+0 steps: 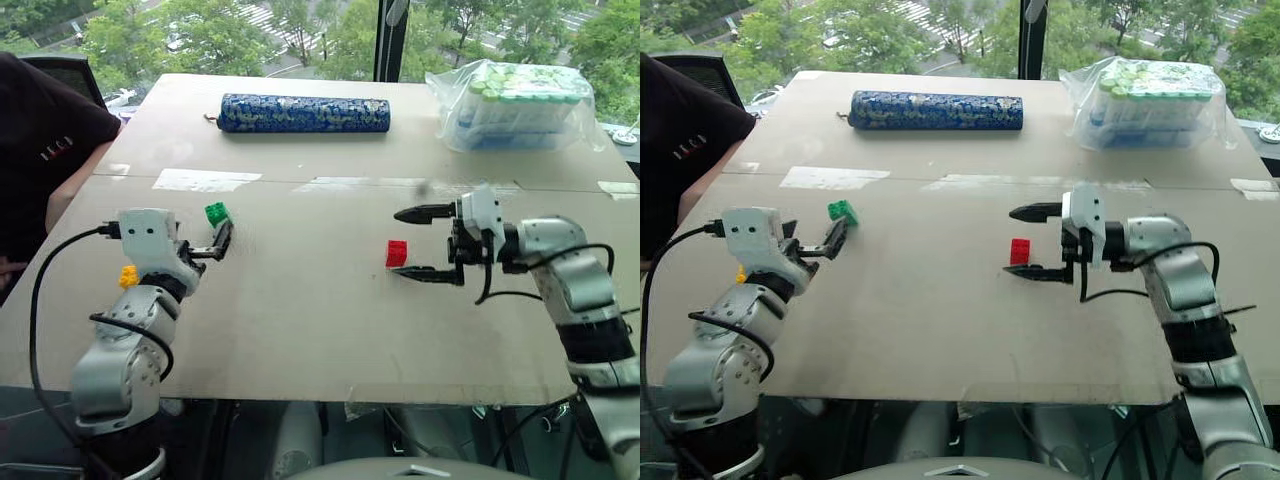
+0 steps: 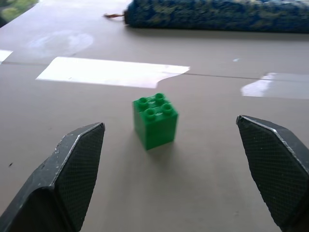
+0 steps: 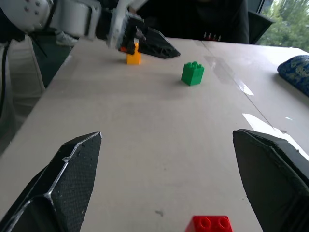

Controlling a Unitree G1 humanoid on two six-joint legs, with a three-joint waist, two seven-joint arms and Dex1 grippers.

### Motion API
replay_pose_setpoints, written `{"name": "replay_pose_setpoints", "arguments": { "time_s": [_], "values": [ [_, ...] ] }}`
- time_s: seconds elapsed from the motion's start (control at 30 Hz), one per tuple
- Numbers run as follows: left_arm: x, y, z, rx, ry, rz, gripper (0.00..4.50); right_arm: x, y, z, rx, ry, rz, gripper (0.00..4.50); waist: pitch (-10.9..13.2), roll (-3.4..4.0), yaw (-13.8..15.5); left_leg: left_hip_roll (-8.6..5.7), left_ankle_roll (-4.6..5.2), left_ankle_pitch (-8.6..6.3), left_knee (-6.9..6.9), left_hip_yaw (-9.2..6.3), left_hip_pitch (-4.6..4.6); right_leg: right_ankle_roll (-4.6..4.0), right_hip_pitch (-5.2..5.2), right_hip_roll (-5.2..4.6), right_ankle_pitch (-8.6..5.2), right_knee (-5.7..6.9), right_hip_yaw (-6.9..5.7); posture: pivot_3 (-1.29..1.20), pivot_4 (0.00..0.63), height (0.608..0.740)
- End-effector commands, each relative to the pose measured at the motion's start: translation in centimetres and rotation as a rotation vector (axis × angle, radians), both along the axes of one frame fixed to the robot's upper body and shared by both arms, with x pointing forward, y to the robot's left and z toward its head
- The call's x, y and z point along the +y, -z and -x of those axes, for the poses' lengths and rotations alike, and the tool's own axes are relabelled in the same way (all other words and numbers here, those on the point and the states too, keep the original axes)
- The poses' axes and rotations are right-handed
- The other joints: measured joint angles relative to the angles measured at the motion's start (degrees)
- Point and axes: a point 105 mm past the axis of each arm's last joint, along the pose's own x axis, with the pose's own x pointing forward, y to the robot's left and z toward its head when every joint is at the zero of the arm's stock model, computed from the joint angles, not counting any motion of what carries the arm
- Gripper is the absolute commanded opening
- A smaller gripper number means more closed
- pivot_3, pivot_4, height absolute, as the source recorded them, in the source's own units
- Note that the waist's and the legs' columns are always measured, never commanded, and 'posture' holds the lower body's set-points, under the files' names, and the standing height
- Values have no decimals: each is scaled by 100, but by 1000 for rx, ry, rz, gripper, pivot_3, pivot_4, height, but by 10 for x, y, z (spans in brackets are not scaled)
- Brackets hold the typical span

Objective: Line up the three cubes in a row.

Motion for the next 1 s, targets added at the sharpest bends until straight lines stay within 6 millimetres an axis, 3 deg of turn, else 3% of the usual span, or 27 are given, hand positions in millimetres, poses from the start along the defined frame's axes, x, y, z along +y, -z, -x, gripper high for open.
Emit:
{"name": "replay_pose_setpoints", "arguments": {
  "time_s": [0.03, 0.23, 0.33, 0.4, 0.5, 0.53, 0.63, 0.83, 0.9, 1.0],
  "values": [
    [1, -7, -17, -21, -52, -5, 4500, -2, -27, 14, -97, 9, -41, 4465, 0, -2, 4, 0, 0, 0, 5, 2, 0, 0, 1, 5, 0, 0, -1, 0, 150, 740],
    [5, 3, -48, 8, -75, -3, 4500, -7, -30, 18, -116, 53, -19, 4465, -3, -7, 52, -1, -1, 1, 12, 7, 10, -1, 18, 12, -1, -5, -6, 0, 150, 740],
    [4, 6, -55, 0, -59, 10, 3730, -9, -32, 18, -121, 73, -17, 4500, -2, -8, 56, 0, -1, 0, 8, 8, 7, -1, 17, 11, -1, -7, -5, 0, 150, 740],
    [3, 9, -58, 0, -43, 2, 2648, -10, -32, 18, -122, 85, -13, 4500, -2, -8, 61, 0, -1, 0, 5, 5, 3, -2, 15, 11, -1, -12, -9, 0, 150, 740],
    [2, 7, -61, -17, -12, -19, 1373, -12, -32, 18, -123, 101, -8, 4500, -1, -10, 63, 0, -1, 0, 4, 5, 0, -2, 14, 10, -2, -15, -10, 0, 150, 740],
    [2, 6, -61, -27, 5, -22, 1198, -13, -33, 18, -124, 109, -7, 4500, -1, -10, 64, 0, -1, 0, 4, 6, 0, -2, 15, 9, -1, -15, -10, 0, 150, 740],
    [1, 2, -60, -46, 56, -41, 1214, -15, -33, 18, -125, 123, -4, 4500, 0, -11, 62, -1, -1, 0, 4, 7, 0, -1, 15, 7, -1, -13, -11, 0, 150, 740],
    [-59, -16, -38, -107, 646, -81, 1215, -19, -27, 22, -102, 146, 4, 4500, 0, -11, 65, 0, -2, 0, 2, 7, 2, -3, 13, 7, -2, -10, -14, 0, 150, 740],
    [-77, -10, -24, -44, 917, -108, 1215, -24, -22, 21, -84, 187, 19, 4500, 1, -10, 71, -1, -2, 1, 2, 8, 1, -3, 13, 6, -2, -11, -15, 0, 150, 740],
    [-89, 1, -12, 48, 1247, -223, 1215, -33, -13, 27, -14, 173, 40, 4500, 3, -6, 74, 0, -1, 0, 3, 6, 2, -4, 13, 8, -3, -11, -19, 0, 150, 740]
  ]
}}
